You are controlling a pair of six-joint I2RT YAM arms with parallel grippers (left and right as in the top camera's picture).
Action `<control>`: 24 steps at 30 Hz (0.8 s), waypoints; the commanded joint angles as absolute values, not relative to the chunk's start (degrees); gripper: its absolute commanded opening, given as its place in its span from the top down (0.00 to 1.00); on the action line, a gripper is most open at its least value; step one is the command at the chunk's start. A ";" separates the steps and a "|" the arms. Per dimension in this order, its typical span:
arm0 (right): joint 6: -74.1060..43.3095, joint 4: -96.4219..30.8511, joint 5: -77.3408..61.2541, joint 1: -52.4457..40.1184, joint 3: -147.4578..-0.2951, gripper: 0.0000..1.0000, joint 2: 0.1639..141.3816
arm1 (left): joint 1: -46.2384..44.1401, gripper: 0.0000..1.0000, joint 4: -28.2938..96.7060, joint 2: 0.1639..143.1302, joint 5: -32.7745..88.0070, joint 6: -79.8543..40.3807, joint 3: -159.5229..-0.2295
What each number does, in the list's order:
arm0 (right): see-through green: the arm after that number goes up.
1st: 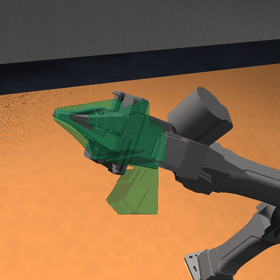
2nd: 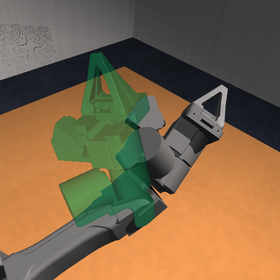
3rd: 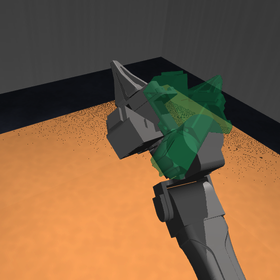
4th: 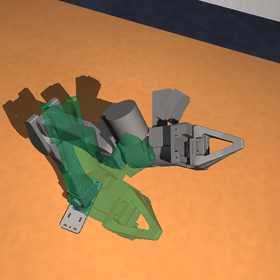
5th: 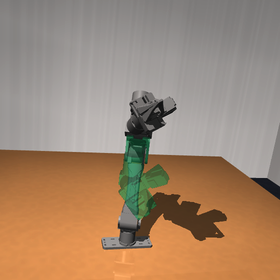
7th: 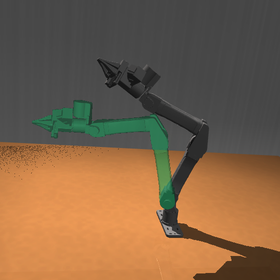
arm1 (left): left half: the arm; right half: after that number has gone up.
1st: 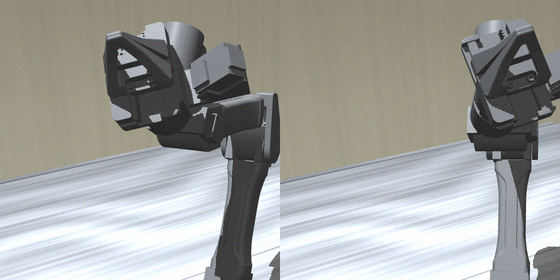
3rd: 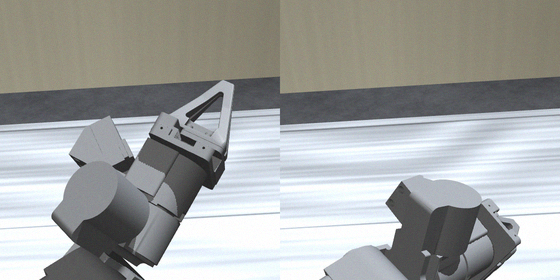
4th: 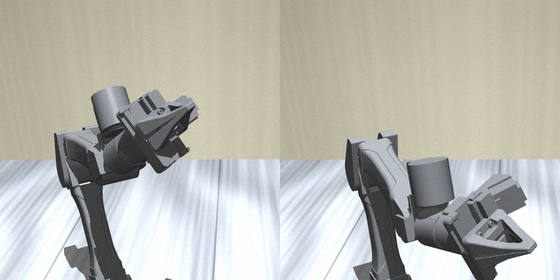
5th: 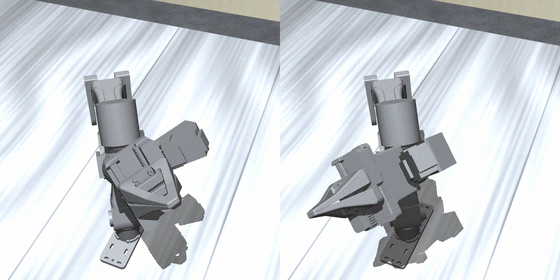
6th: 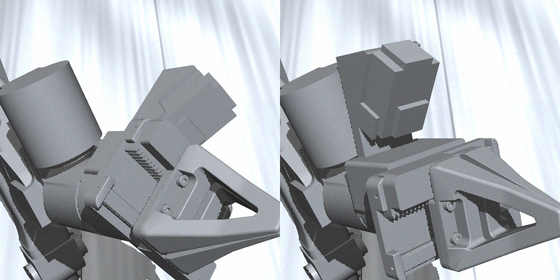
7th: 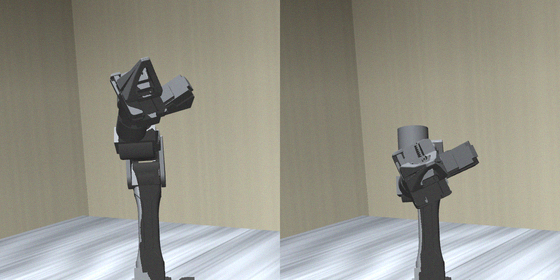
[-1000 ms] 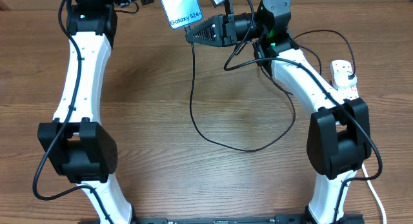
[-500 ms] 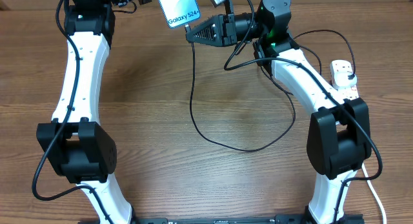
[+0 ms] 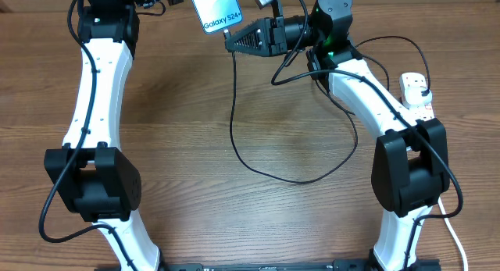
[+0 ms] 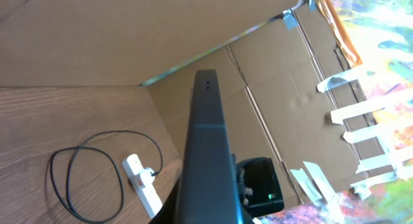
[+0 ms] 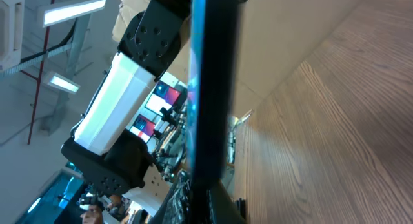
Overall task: Plug charger to phone and switch on socket
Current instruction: 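Keep the phone and plug held together, pressing the plug upward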
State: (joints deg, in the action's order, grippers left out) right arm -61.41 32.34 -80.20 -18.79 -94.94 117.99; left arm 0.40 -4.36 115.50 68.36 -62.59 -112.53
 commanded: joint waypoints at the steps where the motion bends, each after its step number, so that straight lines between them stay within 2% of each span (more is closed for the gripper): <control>1: -61.25 32.71 -80.66 -18.74 -95.96 0.96 115.61 | 0.82 0.96 -4.97 114.63 67.07 -61.63 -113.51; 24: -61.25 32.73 -80.64 -18.74 -95.96 0.96 115.61 | 0.30 0.96 -4.71 114.63 69.04 -61.32 -113.51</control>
